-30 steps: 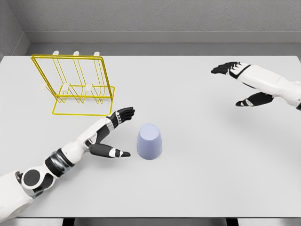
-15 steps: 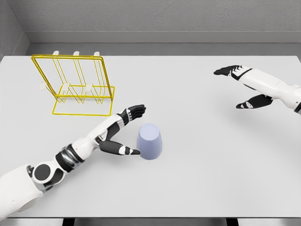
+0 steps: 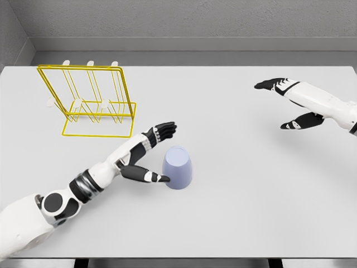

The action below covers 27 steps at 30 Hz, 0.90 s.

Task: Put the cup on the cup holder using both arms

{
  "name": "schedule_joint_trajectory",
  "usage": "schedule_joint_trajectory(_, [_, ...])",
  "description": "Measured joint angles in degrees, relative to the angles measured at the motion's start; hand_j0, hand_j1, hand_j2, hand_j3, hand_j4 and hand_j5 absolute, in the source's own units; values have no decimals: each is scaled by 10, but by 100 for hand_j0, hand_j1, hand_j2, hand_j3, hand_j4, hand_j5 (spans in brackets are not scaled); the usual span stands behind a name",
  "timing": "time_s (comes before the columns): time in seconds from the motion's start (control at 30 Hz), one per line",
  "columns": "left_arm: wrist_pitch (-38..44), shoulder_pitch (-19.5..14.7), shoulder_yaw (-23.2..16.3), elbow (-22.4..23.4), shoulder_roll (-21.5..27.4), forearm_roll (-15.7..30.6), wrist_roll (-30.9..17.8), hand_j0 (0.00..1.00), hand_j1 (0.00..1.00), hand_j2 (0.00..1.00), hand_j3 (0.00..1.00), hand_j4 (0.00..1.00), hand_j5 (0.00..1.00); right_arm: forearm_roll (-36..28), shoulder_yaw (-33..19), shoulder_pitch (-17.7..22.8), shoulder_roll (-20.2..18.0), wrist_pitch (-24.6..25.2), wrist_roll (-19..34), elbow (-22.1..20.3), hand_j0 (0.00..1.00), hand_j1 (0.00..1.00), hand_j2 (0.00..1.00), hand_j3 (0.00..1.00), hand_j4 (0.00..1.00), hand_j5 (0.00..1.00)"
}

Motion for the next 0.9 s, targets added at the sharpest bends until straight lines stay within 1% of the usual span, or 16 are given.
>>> schedule_joint_trajectory(0.17, [0, 0, -12, -11, 2, 18, 0, 100, 100, 100, 100, 100, 100, 0, -1, 4, 0, 0, 0, 0, 100, 100, 100, 100, 100, 100])
schedule_joint_trajectory(0.5, [0, -2, -28, -12, 2, 23, -1, 100, 100, 100, 100, 100, 100, 0, -1, 5, 0, 0, -2, 1, 100, 100, 100, 100, 100, 100])
schedule_joint_trajectory(0.73, [0, -12, -36, -9, 1, 36, 0, 100, 100, 100, 100, 100, 100, 0, -1, 7, -1, 0, -2, 1, 100, 100, 100, 100, 100, 100])
schedule_joint_trajectory(0.9, [0, -14, -41, -7, -1, 39, -1, 100, 100, 100, 100, 100, 100, 0, -6, 9, -1, 0, -2, 17, 100, 100, 100, 100, 100, 100])
